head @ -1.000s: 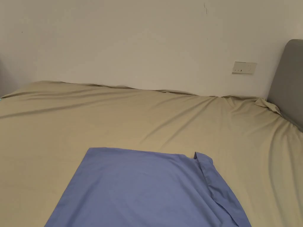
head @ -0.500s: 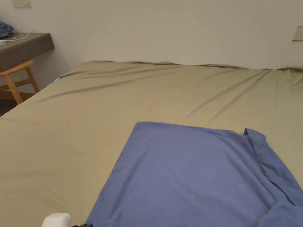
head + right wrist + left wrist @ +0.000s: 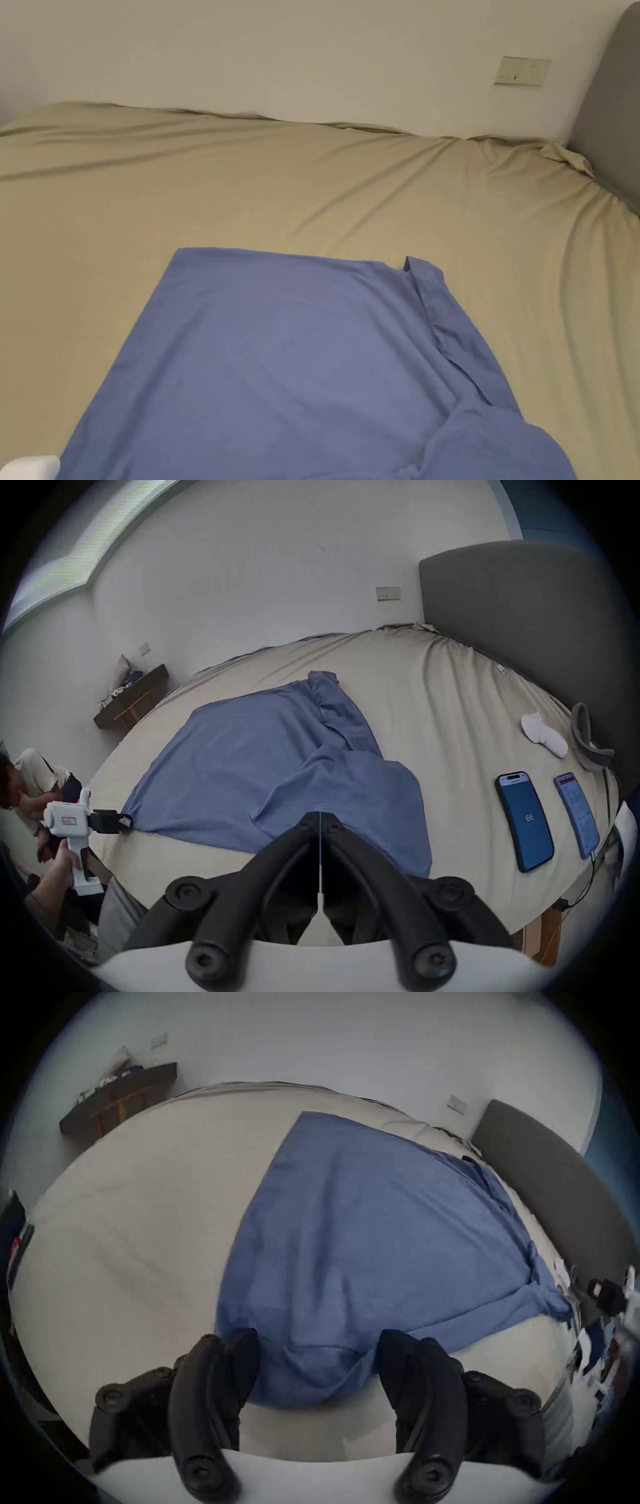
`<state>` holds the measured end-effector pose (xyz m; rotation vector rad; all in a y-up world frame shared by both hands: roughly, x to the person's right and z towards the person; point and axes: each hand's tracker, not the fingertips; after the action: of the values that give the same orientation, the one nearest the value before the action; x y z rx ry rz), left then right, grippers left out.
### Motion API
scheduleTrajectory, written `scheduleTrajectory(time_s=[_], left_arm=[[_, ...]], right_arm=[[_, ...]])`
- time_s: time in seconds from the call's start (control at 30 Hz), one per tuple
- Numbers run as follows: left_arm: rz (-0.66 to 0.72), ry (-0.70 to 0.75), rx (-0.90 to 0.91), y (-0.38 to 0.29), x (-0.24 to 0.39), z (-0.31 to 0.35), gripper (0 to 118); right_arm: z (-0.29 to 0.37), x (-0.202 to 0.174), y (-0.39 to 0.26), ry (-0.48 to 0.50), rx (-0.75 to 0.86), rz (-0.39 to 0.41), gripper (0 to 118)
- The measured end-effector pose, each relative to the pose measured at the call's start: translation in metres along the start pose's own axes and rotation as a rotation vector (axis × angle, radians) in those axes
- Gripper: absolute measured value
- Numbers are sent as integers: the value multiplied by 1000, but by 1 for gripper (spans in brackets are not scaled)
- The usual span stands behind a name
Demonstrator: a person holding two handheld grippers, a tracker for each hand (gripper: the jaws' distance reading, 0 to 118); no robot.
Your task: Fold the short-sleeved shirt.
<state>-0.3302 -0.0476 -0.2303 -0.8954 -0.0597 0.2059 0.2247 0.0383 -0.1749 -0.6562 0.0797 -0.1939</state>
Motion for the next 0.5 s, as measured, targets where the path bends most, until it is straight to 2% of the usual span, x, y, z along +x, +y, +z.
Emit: scheduleTrajectory(time_s=[0.03,0.07,0.1,0.13,0.17,0.23,0.3,0.33,0.37,0.43,0.47,0.5], left_arm=[[8,14,19,1,-2,3,73],[18,21,32,5,-4,9,52],[59,-19,45,8,-9,11,11],[114,-91,48,9,-13,10,6],[143,-93,50,10,-14,10,6],[101,-60,45,13,-5,15,6],[84,-57,46,13,-1,16,6],[83,-51,42,16,3,17,6],[83,-50,39,17,4,18,6],[85,-46,35,16,5,18,6],[85,-46,33,19,7,19,6],[83,-43,33,19,8,20,6]], right_arm=[[-6,2,1,7,-28,-8,10],[-13,3,2,-22,-68,9,34],[-24,4,1,-43,-124,33,80],[-36,4,0,-64,-185,73,104],[-45,3,-3,-76,-211,114,109],[-61,1,-9,-79,-206,211,108],[-76,-1,-15,-80,-228,277,108],[-83,-3,-18,-91,-253,301,105],[-88,-3,-20,-85,-280,308,96],[-93,-3,-20,-85,-293,291,26],[-93,-1,-20,-97,-287,272,7],[-90,0,-19,-123,-247,236,6]])
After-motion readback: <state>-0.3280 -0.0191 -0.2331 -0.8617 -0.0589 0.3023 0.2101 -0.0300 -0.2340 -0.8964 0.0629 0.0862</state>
